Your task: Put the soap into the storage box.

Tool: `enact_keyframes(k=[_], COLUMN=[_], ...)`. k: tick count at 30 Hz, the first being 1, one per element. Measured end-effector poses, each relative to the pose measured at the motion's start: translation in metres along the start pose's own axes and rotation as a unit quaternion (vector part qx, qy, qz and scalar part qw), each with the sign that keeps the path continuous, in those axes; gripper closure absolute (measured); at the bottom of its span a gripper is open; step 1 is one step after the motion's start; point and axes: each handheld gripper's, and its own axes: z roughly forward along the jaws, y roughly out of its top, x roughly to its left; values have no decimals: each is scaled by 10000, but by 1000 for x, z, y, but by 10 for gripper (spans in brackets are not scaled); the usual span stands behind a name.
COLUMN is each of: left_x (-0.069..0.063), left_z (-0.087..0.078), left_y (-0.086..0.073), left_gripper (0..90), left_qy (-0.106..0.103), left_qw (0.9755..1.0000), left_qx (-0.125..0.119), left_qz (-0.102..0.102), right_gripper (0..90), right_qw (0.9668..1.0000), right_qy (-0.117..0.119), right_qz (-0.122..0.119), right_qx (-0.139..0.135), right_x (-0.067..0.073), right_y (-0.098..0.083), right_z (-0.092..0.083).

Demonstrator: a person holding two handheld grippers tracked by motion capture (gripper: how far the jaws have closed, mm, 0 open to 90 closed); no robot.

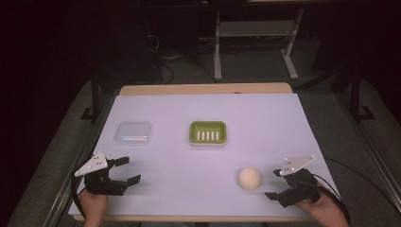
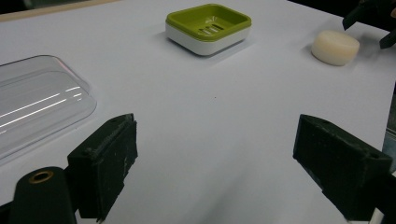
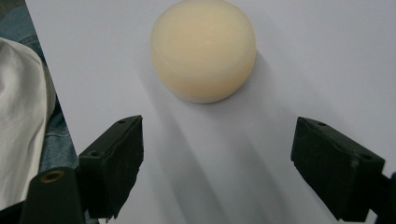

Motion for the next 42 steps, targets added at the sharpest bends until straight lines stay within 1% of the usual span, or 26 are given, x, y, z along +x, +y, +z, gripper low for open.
enact_keyframes(k=[1, 5, 8, 14, 15, 17, 20, 21, 23, 25, 26, 29, 30, 31, 32, 34, 35, 37, 38, 42], left_x=[0, 0, 1, 2, 2, 2, 2, 2, 2, 2, 2, 2, 1, 1, 2, 2, 2, 2, 2, 2], left_z=[0, 0, -1, -2, -2, -2, -2, -2, -2, -2, -2, -2, -2, -2, -2, -2, -2, -2, -2, -2], left_y=[0, -1, -1, -1, -1, -1, -1, -1, -1, -1, -1, -1, -1, -1, -1, -1, -1, -1, -1, -1], left_gripper=[131, 131, 131, 131, 131, 131, 131, 131, 131, 131, 131, 131, 131, 131, 131, 131, 131, 131, 131, 131], left_qy=[-4, 3, 4, 19, 19, 19, 9, 9, 7, 4, 4, -9, -17, -17, -21, -26, -27, -28, -25, -24], left_qw=[10000, 10000, 10000, 10000, 10000, 10000, 10000, 10000, 10000, 10000, 10000, 10000, 9999, 9999, 9999, 10000, 9999, 9999, 9999, 9999], left_qx=[-7, -13, -19, -10, -10, -17, -19, -19, -19, -20, -19, -35, -74, -74, -70, -56, -63, -57, -62, -79], left_qz=[0, -25, -38, -28, -25, -28, -35, -35, -30, -28, -31, -58, -101, -101, -80, -72, -84, -81, -80, -86], right_gripper=[162, 159, 159, 152, 152, 152, 153, 153, 153, 153, 153, 153, 153, 153, 153, 153, 153, 153, 153, 156], right_qw=[10000, 9999, 9998, 9995, 9993, 9992, 9986, 9986, 9979, 9978, 9974, 9972, 9967, 9967, 9966, 9955, 9951, 9947, 9939, 9929], right_qy=[16, 116, 113, 155, 181, 212, 229, 229, 289, 294, 323, 333, 332, 332, 340, 351, 365, 349, 368, 376], right_qz=[-46, -84, -93, -149, -232, -226, -355, -355, -449, -449, -498, -530, -591, -591, -586, -672, -670, -712, -743, -806], right_qx=[30, 86, 169, 222, 238, 247, 331, 331, 362, 386, 411, 411, 451, 451, 474, 566, 625, 654, 730, 785], right_x=[0, 0, -2, -3, -3, -3, -2, -2, -2, -1, -1, -2, -2, -2, -2, -1, 0, 0, 1, 2], right_y=[2, 8, 13, 22, 26, 28, 35, 35, 40, 41, 45, 47, 51, 51, 52, 56, 57, 58, 60, 63], right_z=[1, 6, 9, 14, 16, 17, 24, 24, 28, 30, 33, 35, 37, 37, 38, 42, 44, 45, 49, 53])
